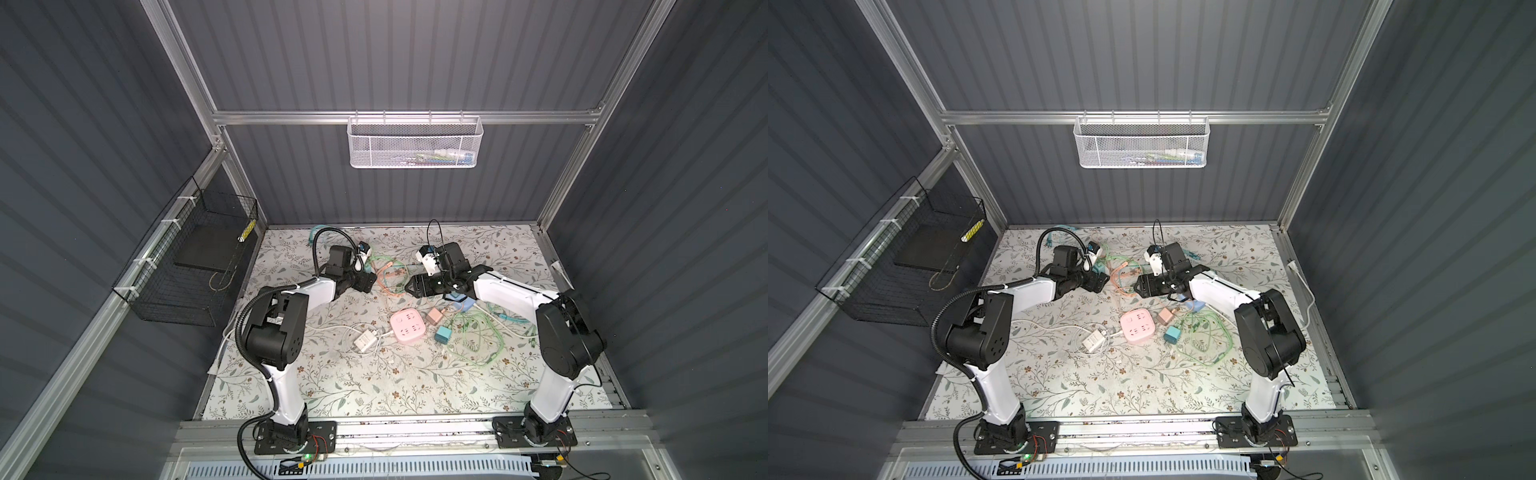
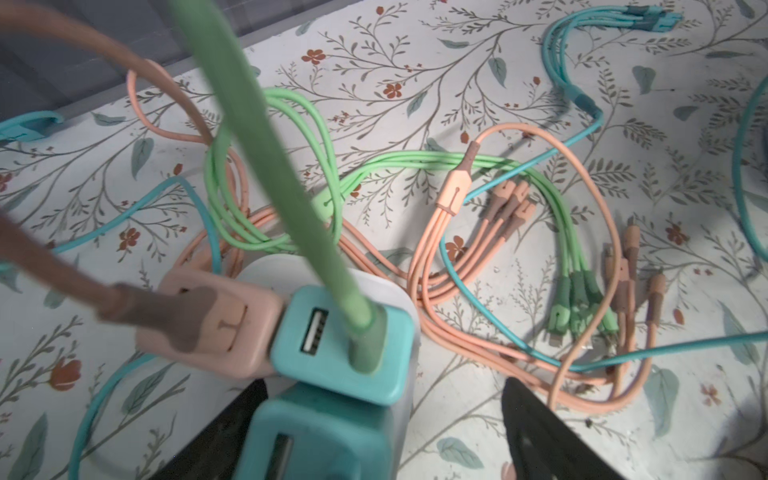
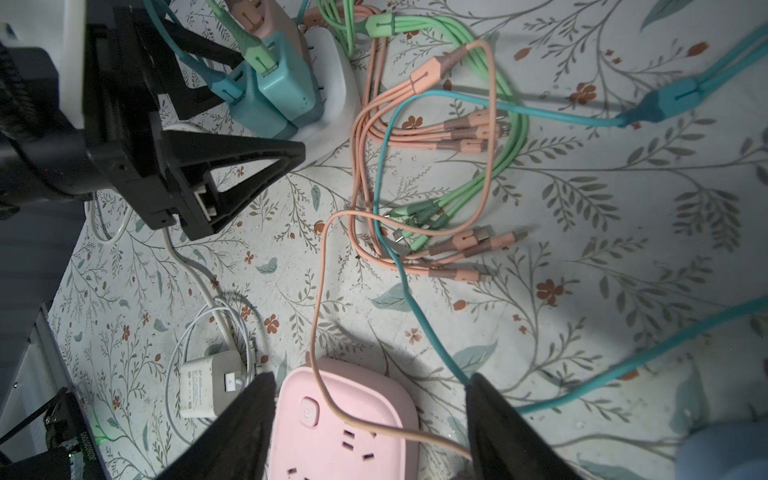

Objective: Pull the plug off the socket
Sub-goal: 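Lower the left gripper onto a teal charger while the right gripper steadies the strip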

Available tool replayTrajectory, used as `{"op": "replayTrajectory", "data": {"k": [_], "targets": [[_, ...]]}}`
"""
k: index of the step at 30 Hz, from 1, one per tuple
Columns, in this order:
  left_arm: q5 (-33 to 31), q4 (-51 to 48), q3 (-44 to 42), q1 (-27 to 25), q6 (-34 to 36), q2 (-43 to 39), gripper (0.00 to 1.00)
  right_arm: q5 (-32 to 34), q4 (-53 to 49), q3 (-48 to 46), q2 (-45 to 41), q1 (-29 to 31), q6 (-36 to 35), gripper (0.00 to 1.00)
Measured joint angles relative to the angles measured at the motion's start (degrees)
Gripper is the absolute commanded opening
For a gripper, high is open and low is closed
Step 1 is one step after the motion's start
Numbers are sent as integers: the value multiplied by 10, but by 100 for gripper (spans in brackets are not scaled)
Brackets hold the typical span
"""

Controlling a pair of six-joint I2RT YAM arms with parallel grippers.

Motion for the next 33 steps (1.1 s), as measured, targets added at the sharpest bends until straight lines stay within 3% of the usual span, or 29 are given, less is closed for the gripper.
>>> {"op": "replayTrajectory", "data": {"k": [17,33], "targets": [[42,-46,-8,0,4,-12,56,-19,-14,71,61,-4,5,72],[40,-63,-39,-9,0,-48,40,-50,-38,151,132,10,36,59]]}}
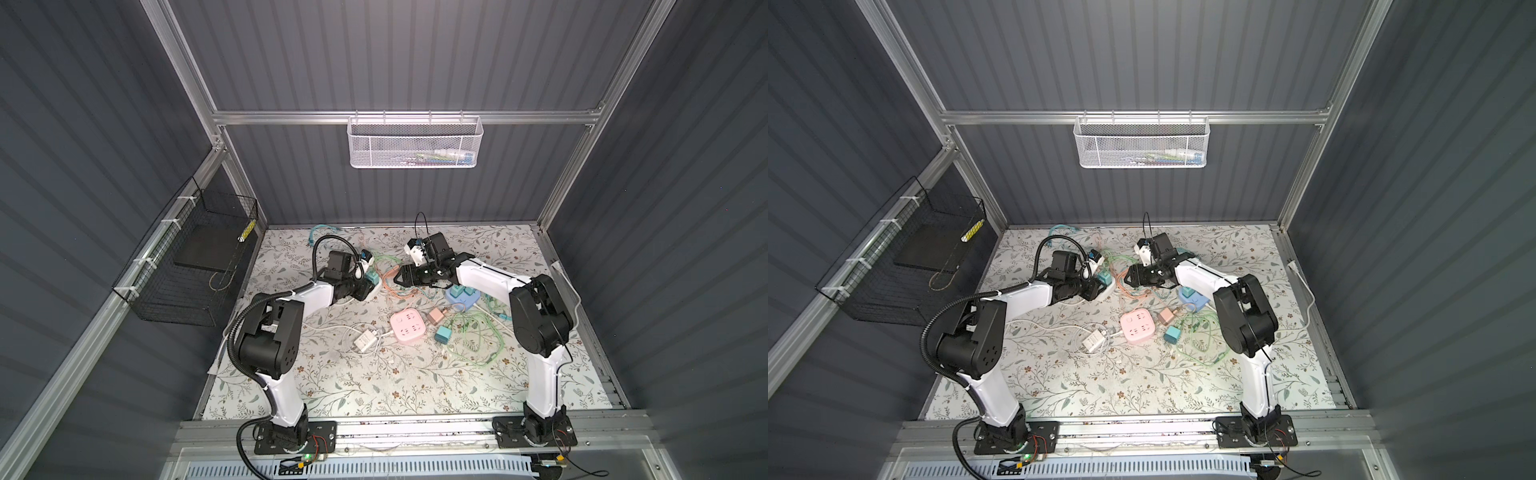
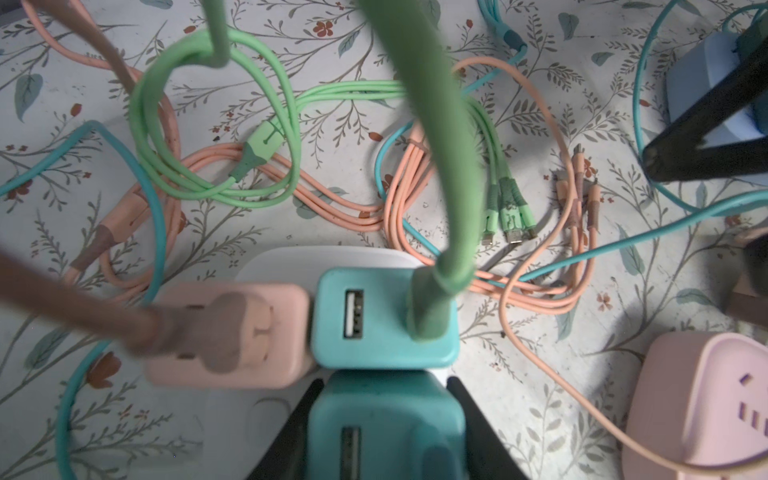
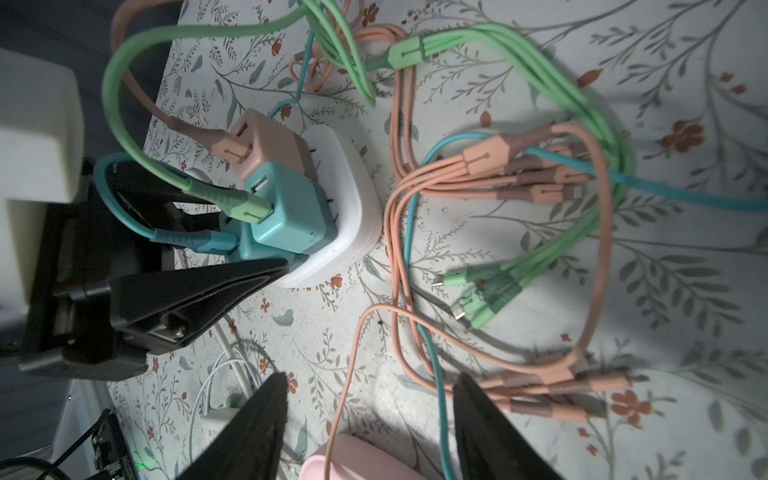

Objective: Pull the plug off the socket
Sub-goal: 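Lower the left gripper onto a teal charger while the right gripper steadies the strip, then close the left gripper on the teal charger while the right gripper holds the strip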

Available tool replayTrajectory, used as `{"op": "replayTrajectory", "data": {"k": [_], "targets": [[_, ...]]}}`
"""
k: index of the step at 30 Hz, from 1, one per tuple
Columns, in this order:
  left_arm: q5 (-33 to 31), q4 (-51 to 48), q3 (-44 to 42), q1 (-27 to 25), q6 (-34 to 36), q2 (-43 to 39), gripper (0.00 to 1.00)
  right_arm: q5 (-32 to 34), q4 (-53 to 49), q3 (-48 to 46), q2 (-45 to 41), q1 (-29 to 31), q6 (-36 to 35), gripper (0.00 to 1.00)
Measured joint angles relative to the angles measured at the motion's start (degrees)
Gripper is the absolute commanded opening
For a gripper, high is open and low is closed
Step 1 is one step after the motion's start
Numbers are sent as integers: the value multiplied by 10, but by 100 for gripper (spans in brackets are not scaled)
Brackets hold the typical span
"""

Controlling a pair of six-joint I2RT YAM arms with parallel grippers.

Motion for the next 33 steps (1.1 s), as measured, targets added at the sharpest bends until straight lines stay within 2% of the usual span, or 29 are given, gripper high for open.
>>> {"op": "replayTrajectory", "data": {"k": [13,27,30,33], "targets": [[-5,-9,-68,-24,3,-65,40,-3,-5,56,58,19,22,36],[-4,-20,-92,-28,19,-89,45,-2,-39,108,102,42,11,36],[-4,-19,-92,-29,20,-89,48,-2,-40,117,111,49,11,36],[-10,-20,-92,-34,19,-89,56,-2,-44,131,127,53,10,36]]}}
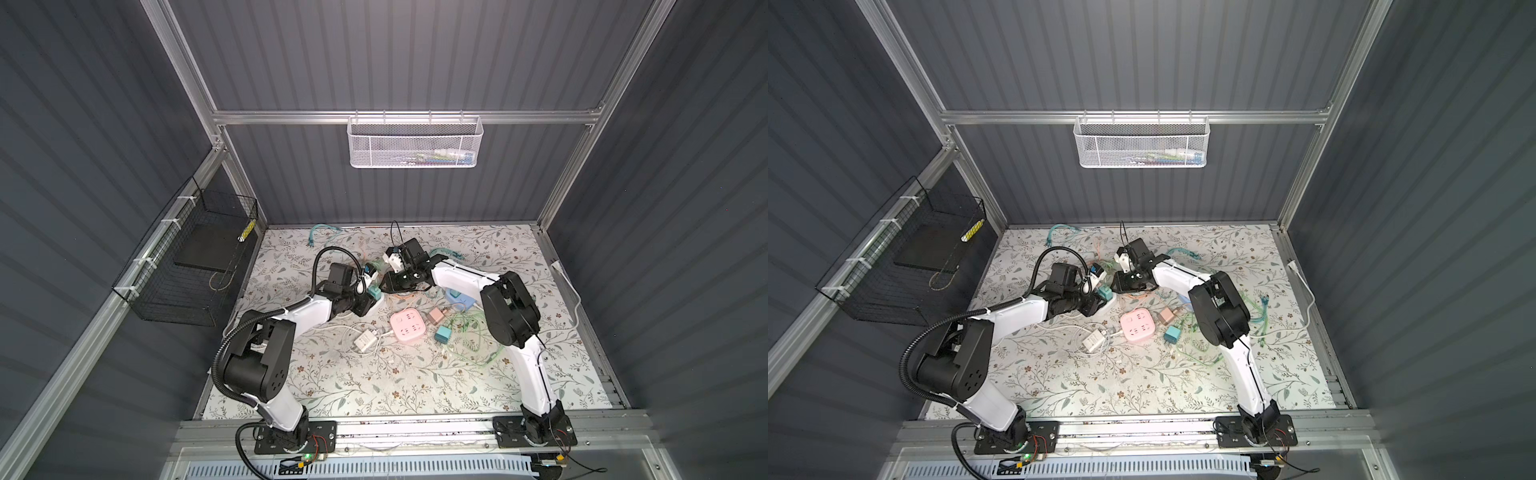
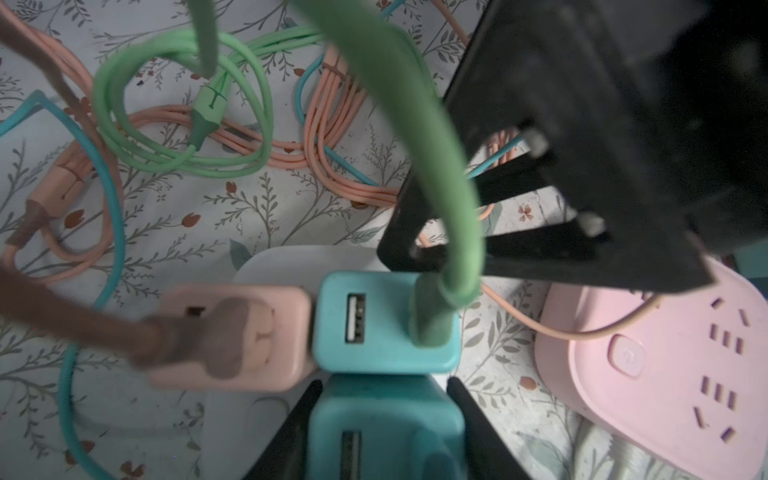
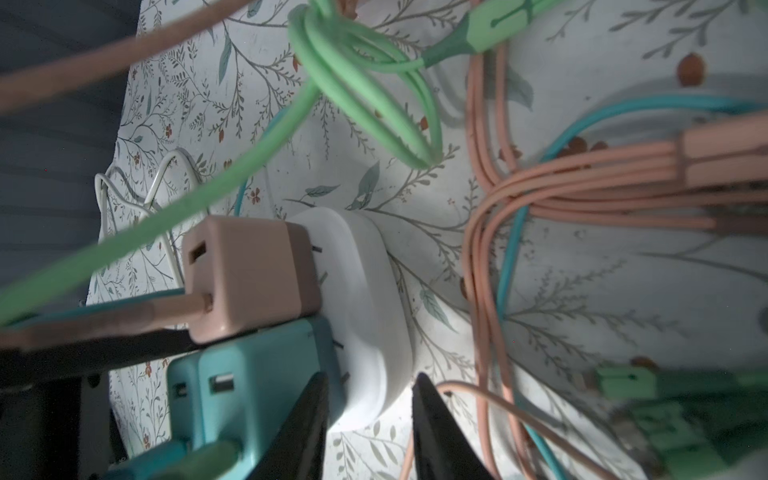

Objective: Pull the plug off the socket
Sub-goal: 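Close the left gripper on the teal charger while the right gripper holds the strip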

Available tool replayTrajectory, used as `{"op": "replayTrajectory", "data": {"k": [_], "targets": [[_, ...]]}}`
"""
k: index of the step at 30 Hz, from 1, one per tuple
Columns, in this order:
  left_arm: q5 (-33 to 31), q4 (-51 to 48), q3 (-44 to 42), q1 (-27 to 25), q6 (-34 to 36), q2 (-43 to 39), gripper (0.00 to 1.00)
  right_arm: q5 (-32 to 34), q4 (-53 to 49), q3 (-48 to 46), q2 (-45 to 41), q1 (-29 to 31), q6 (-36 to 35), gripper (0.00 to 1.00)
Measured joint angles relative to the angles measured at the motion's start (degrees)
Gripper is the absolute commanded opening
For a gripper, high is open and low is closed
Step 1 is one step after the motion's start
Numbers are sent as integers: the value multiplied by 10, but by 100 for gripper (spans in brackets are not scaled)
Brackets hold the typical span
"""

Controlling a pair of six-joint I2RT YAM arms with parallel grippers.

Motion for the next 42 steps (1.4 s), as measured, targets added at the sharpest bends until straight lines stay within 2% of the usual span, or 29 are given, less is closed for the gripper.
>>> {"op": "replayTrajectory", "data": {"k": [4,11,30,34,38,42], "targets": [[-17,6,-7,-9,-10,-4,62,0,-9,18,16,1,-2,36],[-26,12,-25,-10,-16,-27,62,0,-18,20,21,1,-5,36],[-61,-4,-24,-10,-26,-28,66,-7,-21,20,21,1,-15,37],[-60,-2,-20,-10,-29,-25,60,-15,-17,20,21,1,-17,37],[-53,-2,-19,-9,-27,-23,47,-19,-17,20,21,1,-17,37],[-45,-2,-19,-9,-24,-23,45,-24,-17,20,21,1,-17,38]]}}
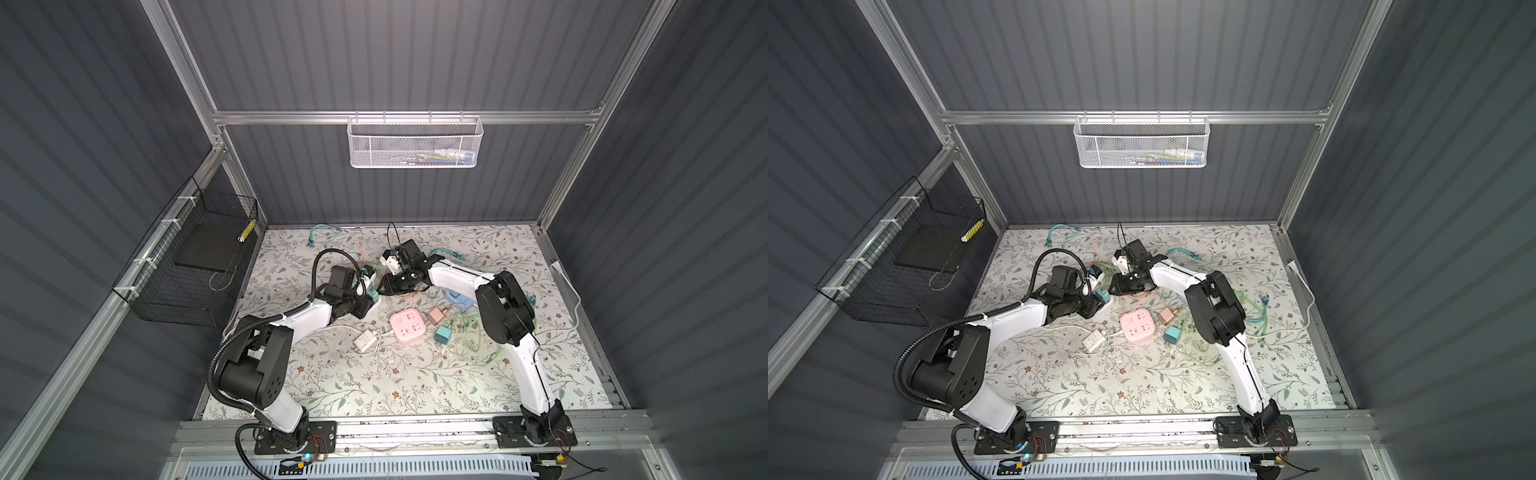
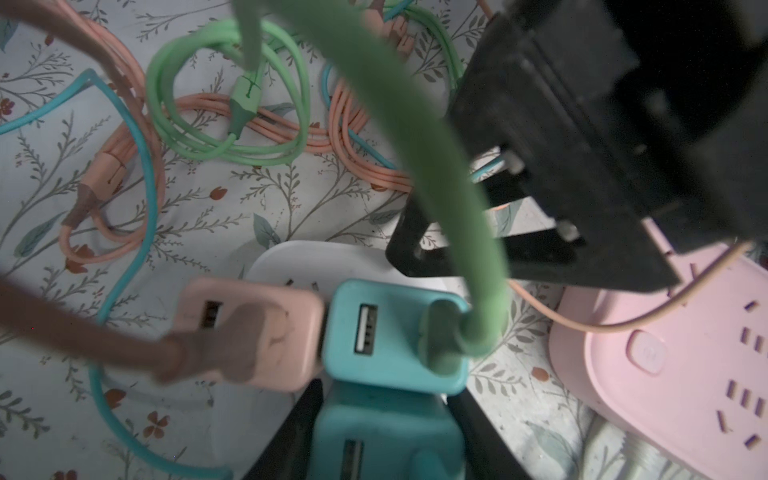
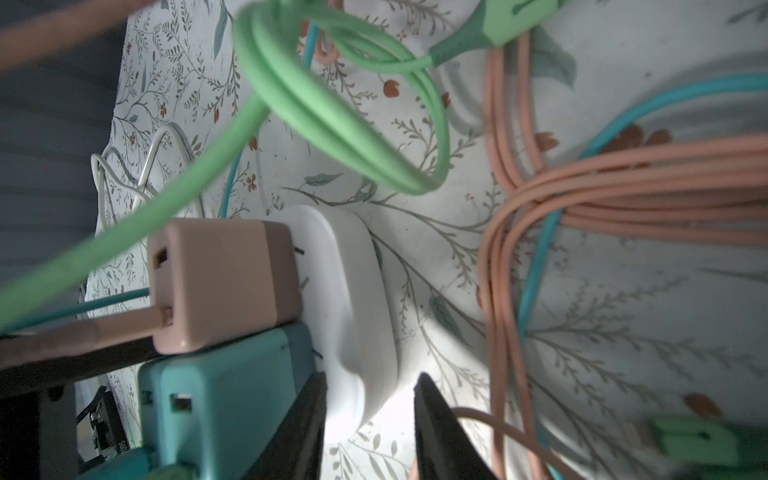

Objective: Pull the plug off the socket
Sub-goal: 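Close the left gripper on the teal charger while the right gripper holds the strip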

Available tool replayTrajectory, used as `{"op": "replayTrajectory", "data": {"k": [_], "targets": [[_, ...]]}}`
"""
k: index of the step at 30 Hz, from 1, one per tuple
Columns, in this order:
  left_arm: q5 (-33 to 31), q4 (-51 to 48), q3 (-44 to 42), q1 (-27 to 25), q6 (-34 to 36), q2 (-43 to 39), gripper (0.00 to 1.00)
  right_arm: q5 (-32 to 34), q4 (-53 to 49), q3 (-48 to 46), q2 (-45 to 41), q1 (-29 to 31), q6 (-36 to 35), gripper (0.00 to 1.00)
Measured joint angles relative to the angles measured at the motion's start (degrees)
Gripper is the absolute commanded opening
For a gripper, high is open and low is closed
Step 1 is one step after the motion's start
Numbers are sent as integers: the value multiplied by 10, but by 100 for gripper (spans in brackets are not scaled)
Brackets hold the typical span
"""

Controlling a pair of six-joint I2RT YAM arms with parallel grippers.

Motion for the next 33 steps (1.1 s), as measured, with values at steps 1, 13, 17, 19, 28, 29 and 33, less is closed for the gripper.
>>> {"op": "replayTrajectory", "data": {"k": [1,13,17,19,28,29,33], "targets": [[3,0,0,0,1,0,43,-1,0,0,0,0,0,38],[23,0,13,-5,6,12,35,-2,-9,0,0,0,-17,37],[24,0,19,-7,7,18,29,12,-27,0,0,3,-44,30],[25,0,21,-8,7,21,28,16,-35,0,0,4,-58,27],[43,7,40,-6,9,42,28,43,-46,6,-3,4,-115,20],[49,9,40,-3,9,43,28,47,-48,6,-4,4,-119,19],[71,18,41,4,9,47,29,57,-52,6,-7,5,-136,18]]}}
